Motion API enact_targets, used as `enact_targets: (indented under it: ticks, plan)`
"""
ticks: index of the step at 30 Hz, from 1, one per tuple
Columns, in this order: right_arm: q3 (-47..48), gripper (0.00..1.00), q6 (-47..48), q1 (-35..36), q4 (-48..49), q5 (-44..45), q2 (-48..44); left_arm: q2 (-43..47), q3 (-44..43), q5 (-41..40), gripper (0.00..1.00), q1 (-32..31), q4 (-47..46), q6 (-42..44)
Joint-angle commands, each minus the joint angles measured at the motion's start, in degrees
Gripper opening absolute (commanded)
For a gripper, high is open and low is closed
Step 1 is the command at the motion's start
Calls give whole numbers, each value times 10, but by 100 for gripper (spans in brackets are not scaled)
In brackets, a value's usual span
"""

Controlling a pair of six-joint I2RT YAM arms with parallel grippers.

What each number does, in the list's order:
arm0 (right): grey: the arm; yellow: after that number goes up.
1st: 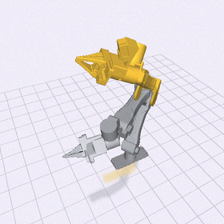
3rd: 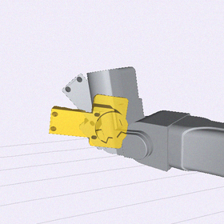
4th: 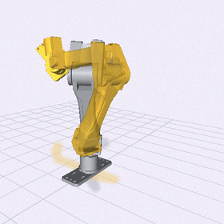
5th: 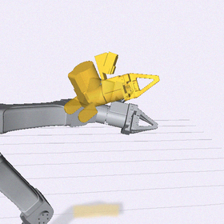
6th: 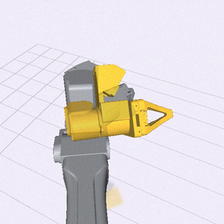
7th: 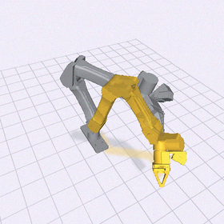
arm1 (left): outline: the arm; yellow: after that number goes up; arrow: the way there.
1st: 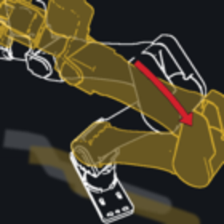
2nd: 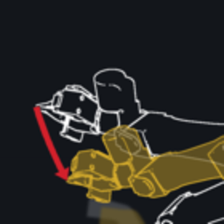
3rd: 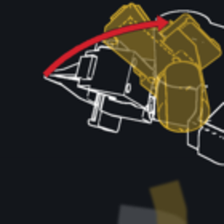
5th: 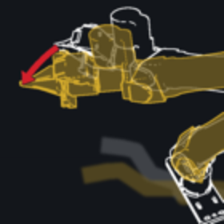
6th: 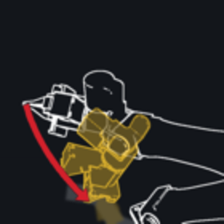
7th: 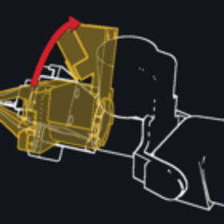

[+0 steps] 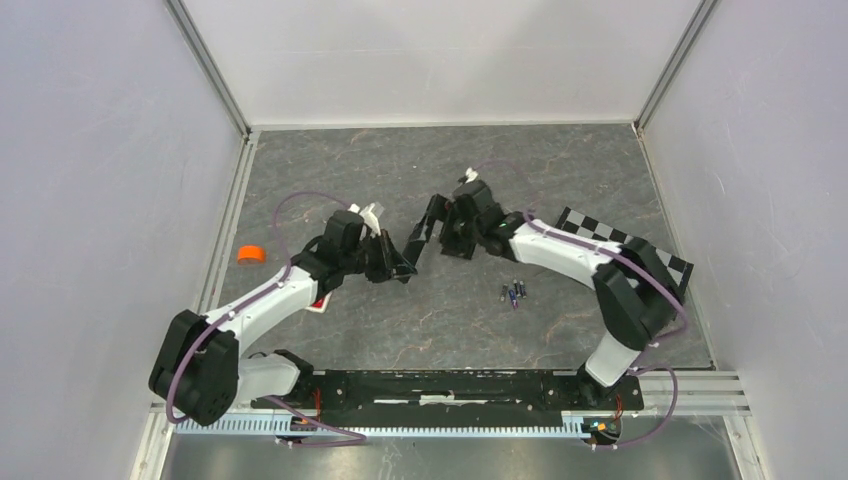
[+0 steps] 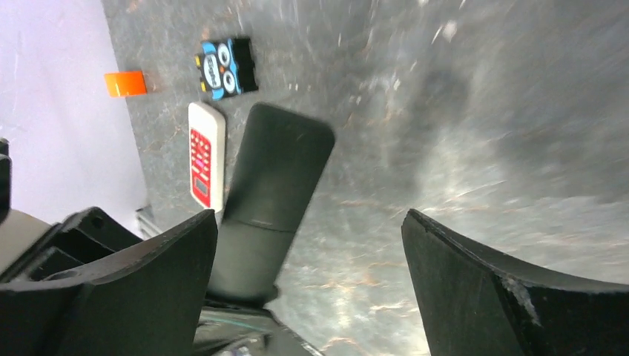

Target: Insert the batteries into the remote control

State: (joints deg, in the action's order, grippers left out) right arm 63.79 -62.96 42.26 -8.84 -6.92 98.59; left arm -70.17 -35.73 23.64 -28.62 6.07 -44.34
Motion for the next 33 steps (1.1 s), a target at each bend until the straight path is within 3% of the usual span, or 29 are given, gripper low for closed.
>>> enact_targets:
  ticks: [1,5,9,16,19,26,33]
  plan:
    - [-37,98,252,-64,71,-55,-118,6,-71,62,2,-1,23,106]
    - [-90,98,419,-122,156,-235,-198,12,-129,126,2,0,94,191]
    - [-37,98,600,-131,10,-308,-227,22,-189,156,2,-1,175,282]
    - [34,96,748,-130,-132,-465,-200,52,-252,215,2,0,261,413]
    - [43,92,753,-126,-135,-493,-206,70,-269,226,2,-1,301,467]
    - [58,71,739,-118,-129,-539,-201,86,-284,261,2,0,304,510]
    - [68,89,698,-118,-64,-562,-221,92,-288,272,2,0,329,541]
